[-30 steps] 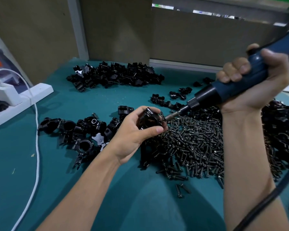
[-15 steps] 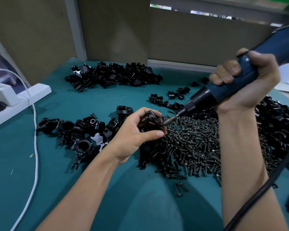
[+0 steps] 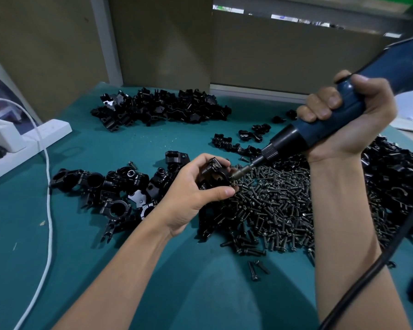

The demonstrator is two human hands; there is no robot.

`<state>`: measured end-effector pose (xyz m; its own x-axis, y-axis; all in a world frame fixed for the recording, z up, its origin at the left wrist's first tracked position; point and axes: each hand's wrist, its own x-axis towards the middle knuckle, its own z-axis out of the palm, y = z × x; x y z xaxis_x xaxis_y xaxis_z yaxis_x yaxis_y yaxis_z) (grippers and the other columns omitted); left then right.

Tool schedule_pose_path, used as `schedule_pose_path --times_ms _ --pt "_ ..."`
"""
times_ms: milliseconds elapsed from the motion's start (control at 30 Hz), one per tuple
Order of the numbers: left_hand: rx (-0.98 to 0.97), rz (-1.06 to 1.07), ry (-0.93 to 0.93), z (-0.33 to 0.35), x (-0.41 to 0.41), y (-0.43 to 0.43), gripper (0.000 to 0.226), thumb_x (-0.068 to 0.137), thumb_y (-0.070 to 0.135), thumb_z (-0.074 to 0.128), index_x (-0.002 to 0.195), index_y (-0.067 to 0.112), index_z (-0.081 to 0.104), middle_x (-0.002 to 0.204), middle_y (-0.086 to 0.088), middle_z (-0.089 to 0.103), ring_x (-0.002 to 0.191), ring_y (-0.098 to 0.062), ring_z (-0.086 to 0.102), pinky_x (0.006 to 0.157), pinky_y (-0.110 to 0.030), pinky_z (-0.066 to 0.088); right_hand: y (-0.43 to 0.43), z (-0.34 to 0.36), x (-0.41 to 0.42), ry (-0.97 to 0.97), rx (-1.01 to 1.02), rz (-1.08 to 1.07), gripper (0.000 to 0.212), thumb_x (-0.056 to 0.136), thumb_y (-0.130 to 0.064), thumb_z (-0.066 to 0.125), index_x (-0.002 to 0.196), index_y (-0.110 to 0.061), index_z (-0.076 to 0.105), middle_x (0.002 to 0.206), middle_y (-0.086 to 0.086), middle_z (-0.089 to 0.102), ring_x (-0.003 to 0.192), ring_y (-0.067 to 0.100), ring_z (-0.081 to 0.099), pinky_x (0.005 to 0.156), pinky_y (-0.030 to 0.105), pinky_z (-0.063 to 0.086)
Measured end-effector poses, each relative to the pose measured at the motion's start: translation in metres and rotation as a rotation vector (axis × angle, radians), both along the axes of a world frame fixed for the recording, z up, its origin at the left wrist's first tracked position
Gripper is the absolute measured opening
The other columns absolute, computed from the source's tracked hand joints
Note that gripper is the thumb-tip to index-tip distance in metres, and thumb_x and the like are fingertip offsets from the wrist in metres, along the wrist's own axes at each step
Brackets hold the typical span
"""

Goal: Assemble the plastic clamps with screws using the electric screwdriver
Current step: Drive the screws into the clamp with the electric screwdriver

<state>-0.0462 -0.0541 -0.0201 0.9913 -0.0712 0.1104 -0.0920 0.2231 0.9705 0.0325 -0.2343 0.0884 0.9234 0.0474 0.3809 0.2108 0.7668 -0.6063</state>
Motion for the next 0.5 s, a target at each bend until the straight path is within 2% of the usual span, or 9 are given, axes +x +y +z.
schedule_pose_path --times_ms 233,367,500 --pt "0.002 0.000 -0.009 0.0008 0.0005 -0.0002 0.048 0.052 0.027 0.090 0.095 0.032 0.071 0.103 0.000 0.071 0.111 -0.041 0.064 0.100 -0.049 0.051 0.0007 -0.0028 0.0029 -0.009 0.010 0.018 0.010 0.074 -0.021 0.045 0.074 -0.013 0.050 0.046 -0.005 0.043 0.039 0.010 0.037 0.042 0.019 0.031" --pt "0.029 0.013 -0.018 0.0000 0.0008 -0.0009 0.053 0.048 0.025 0.091 0.096 0.033 0.070 0.105 -0.001 0.072 0.109 -0.038 0.066 0.101 -0.051 0.050 0.0006 -0.0030 0.0032 -0.008 0.009 0.030 0.010 0.073 -0.022 0.045 0.075 -0.013 0.050 0.046 -0.005 0.043 0.039 0.010 0.037 0.042 0.019 0.031" --pt "0.028 0.015 -0.028 -0.0010 0.0016 -0.0010 0.054 0.049 0.021 0.091 0.097 0.033 0.069 0.100 0.005 0.073 0.109 -0.037 0.066 0.100 -0.051 0.051 0.0012 -0.0025 0.0025 -0.007 0.003 0.033 0.010 0.072 -0.022 0.045 0.074 -0.013 0.050 0.046 -0.005 0.042 0.038 0.010 0.036 0.042 0.019 0.030"
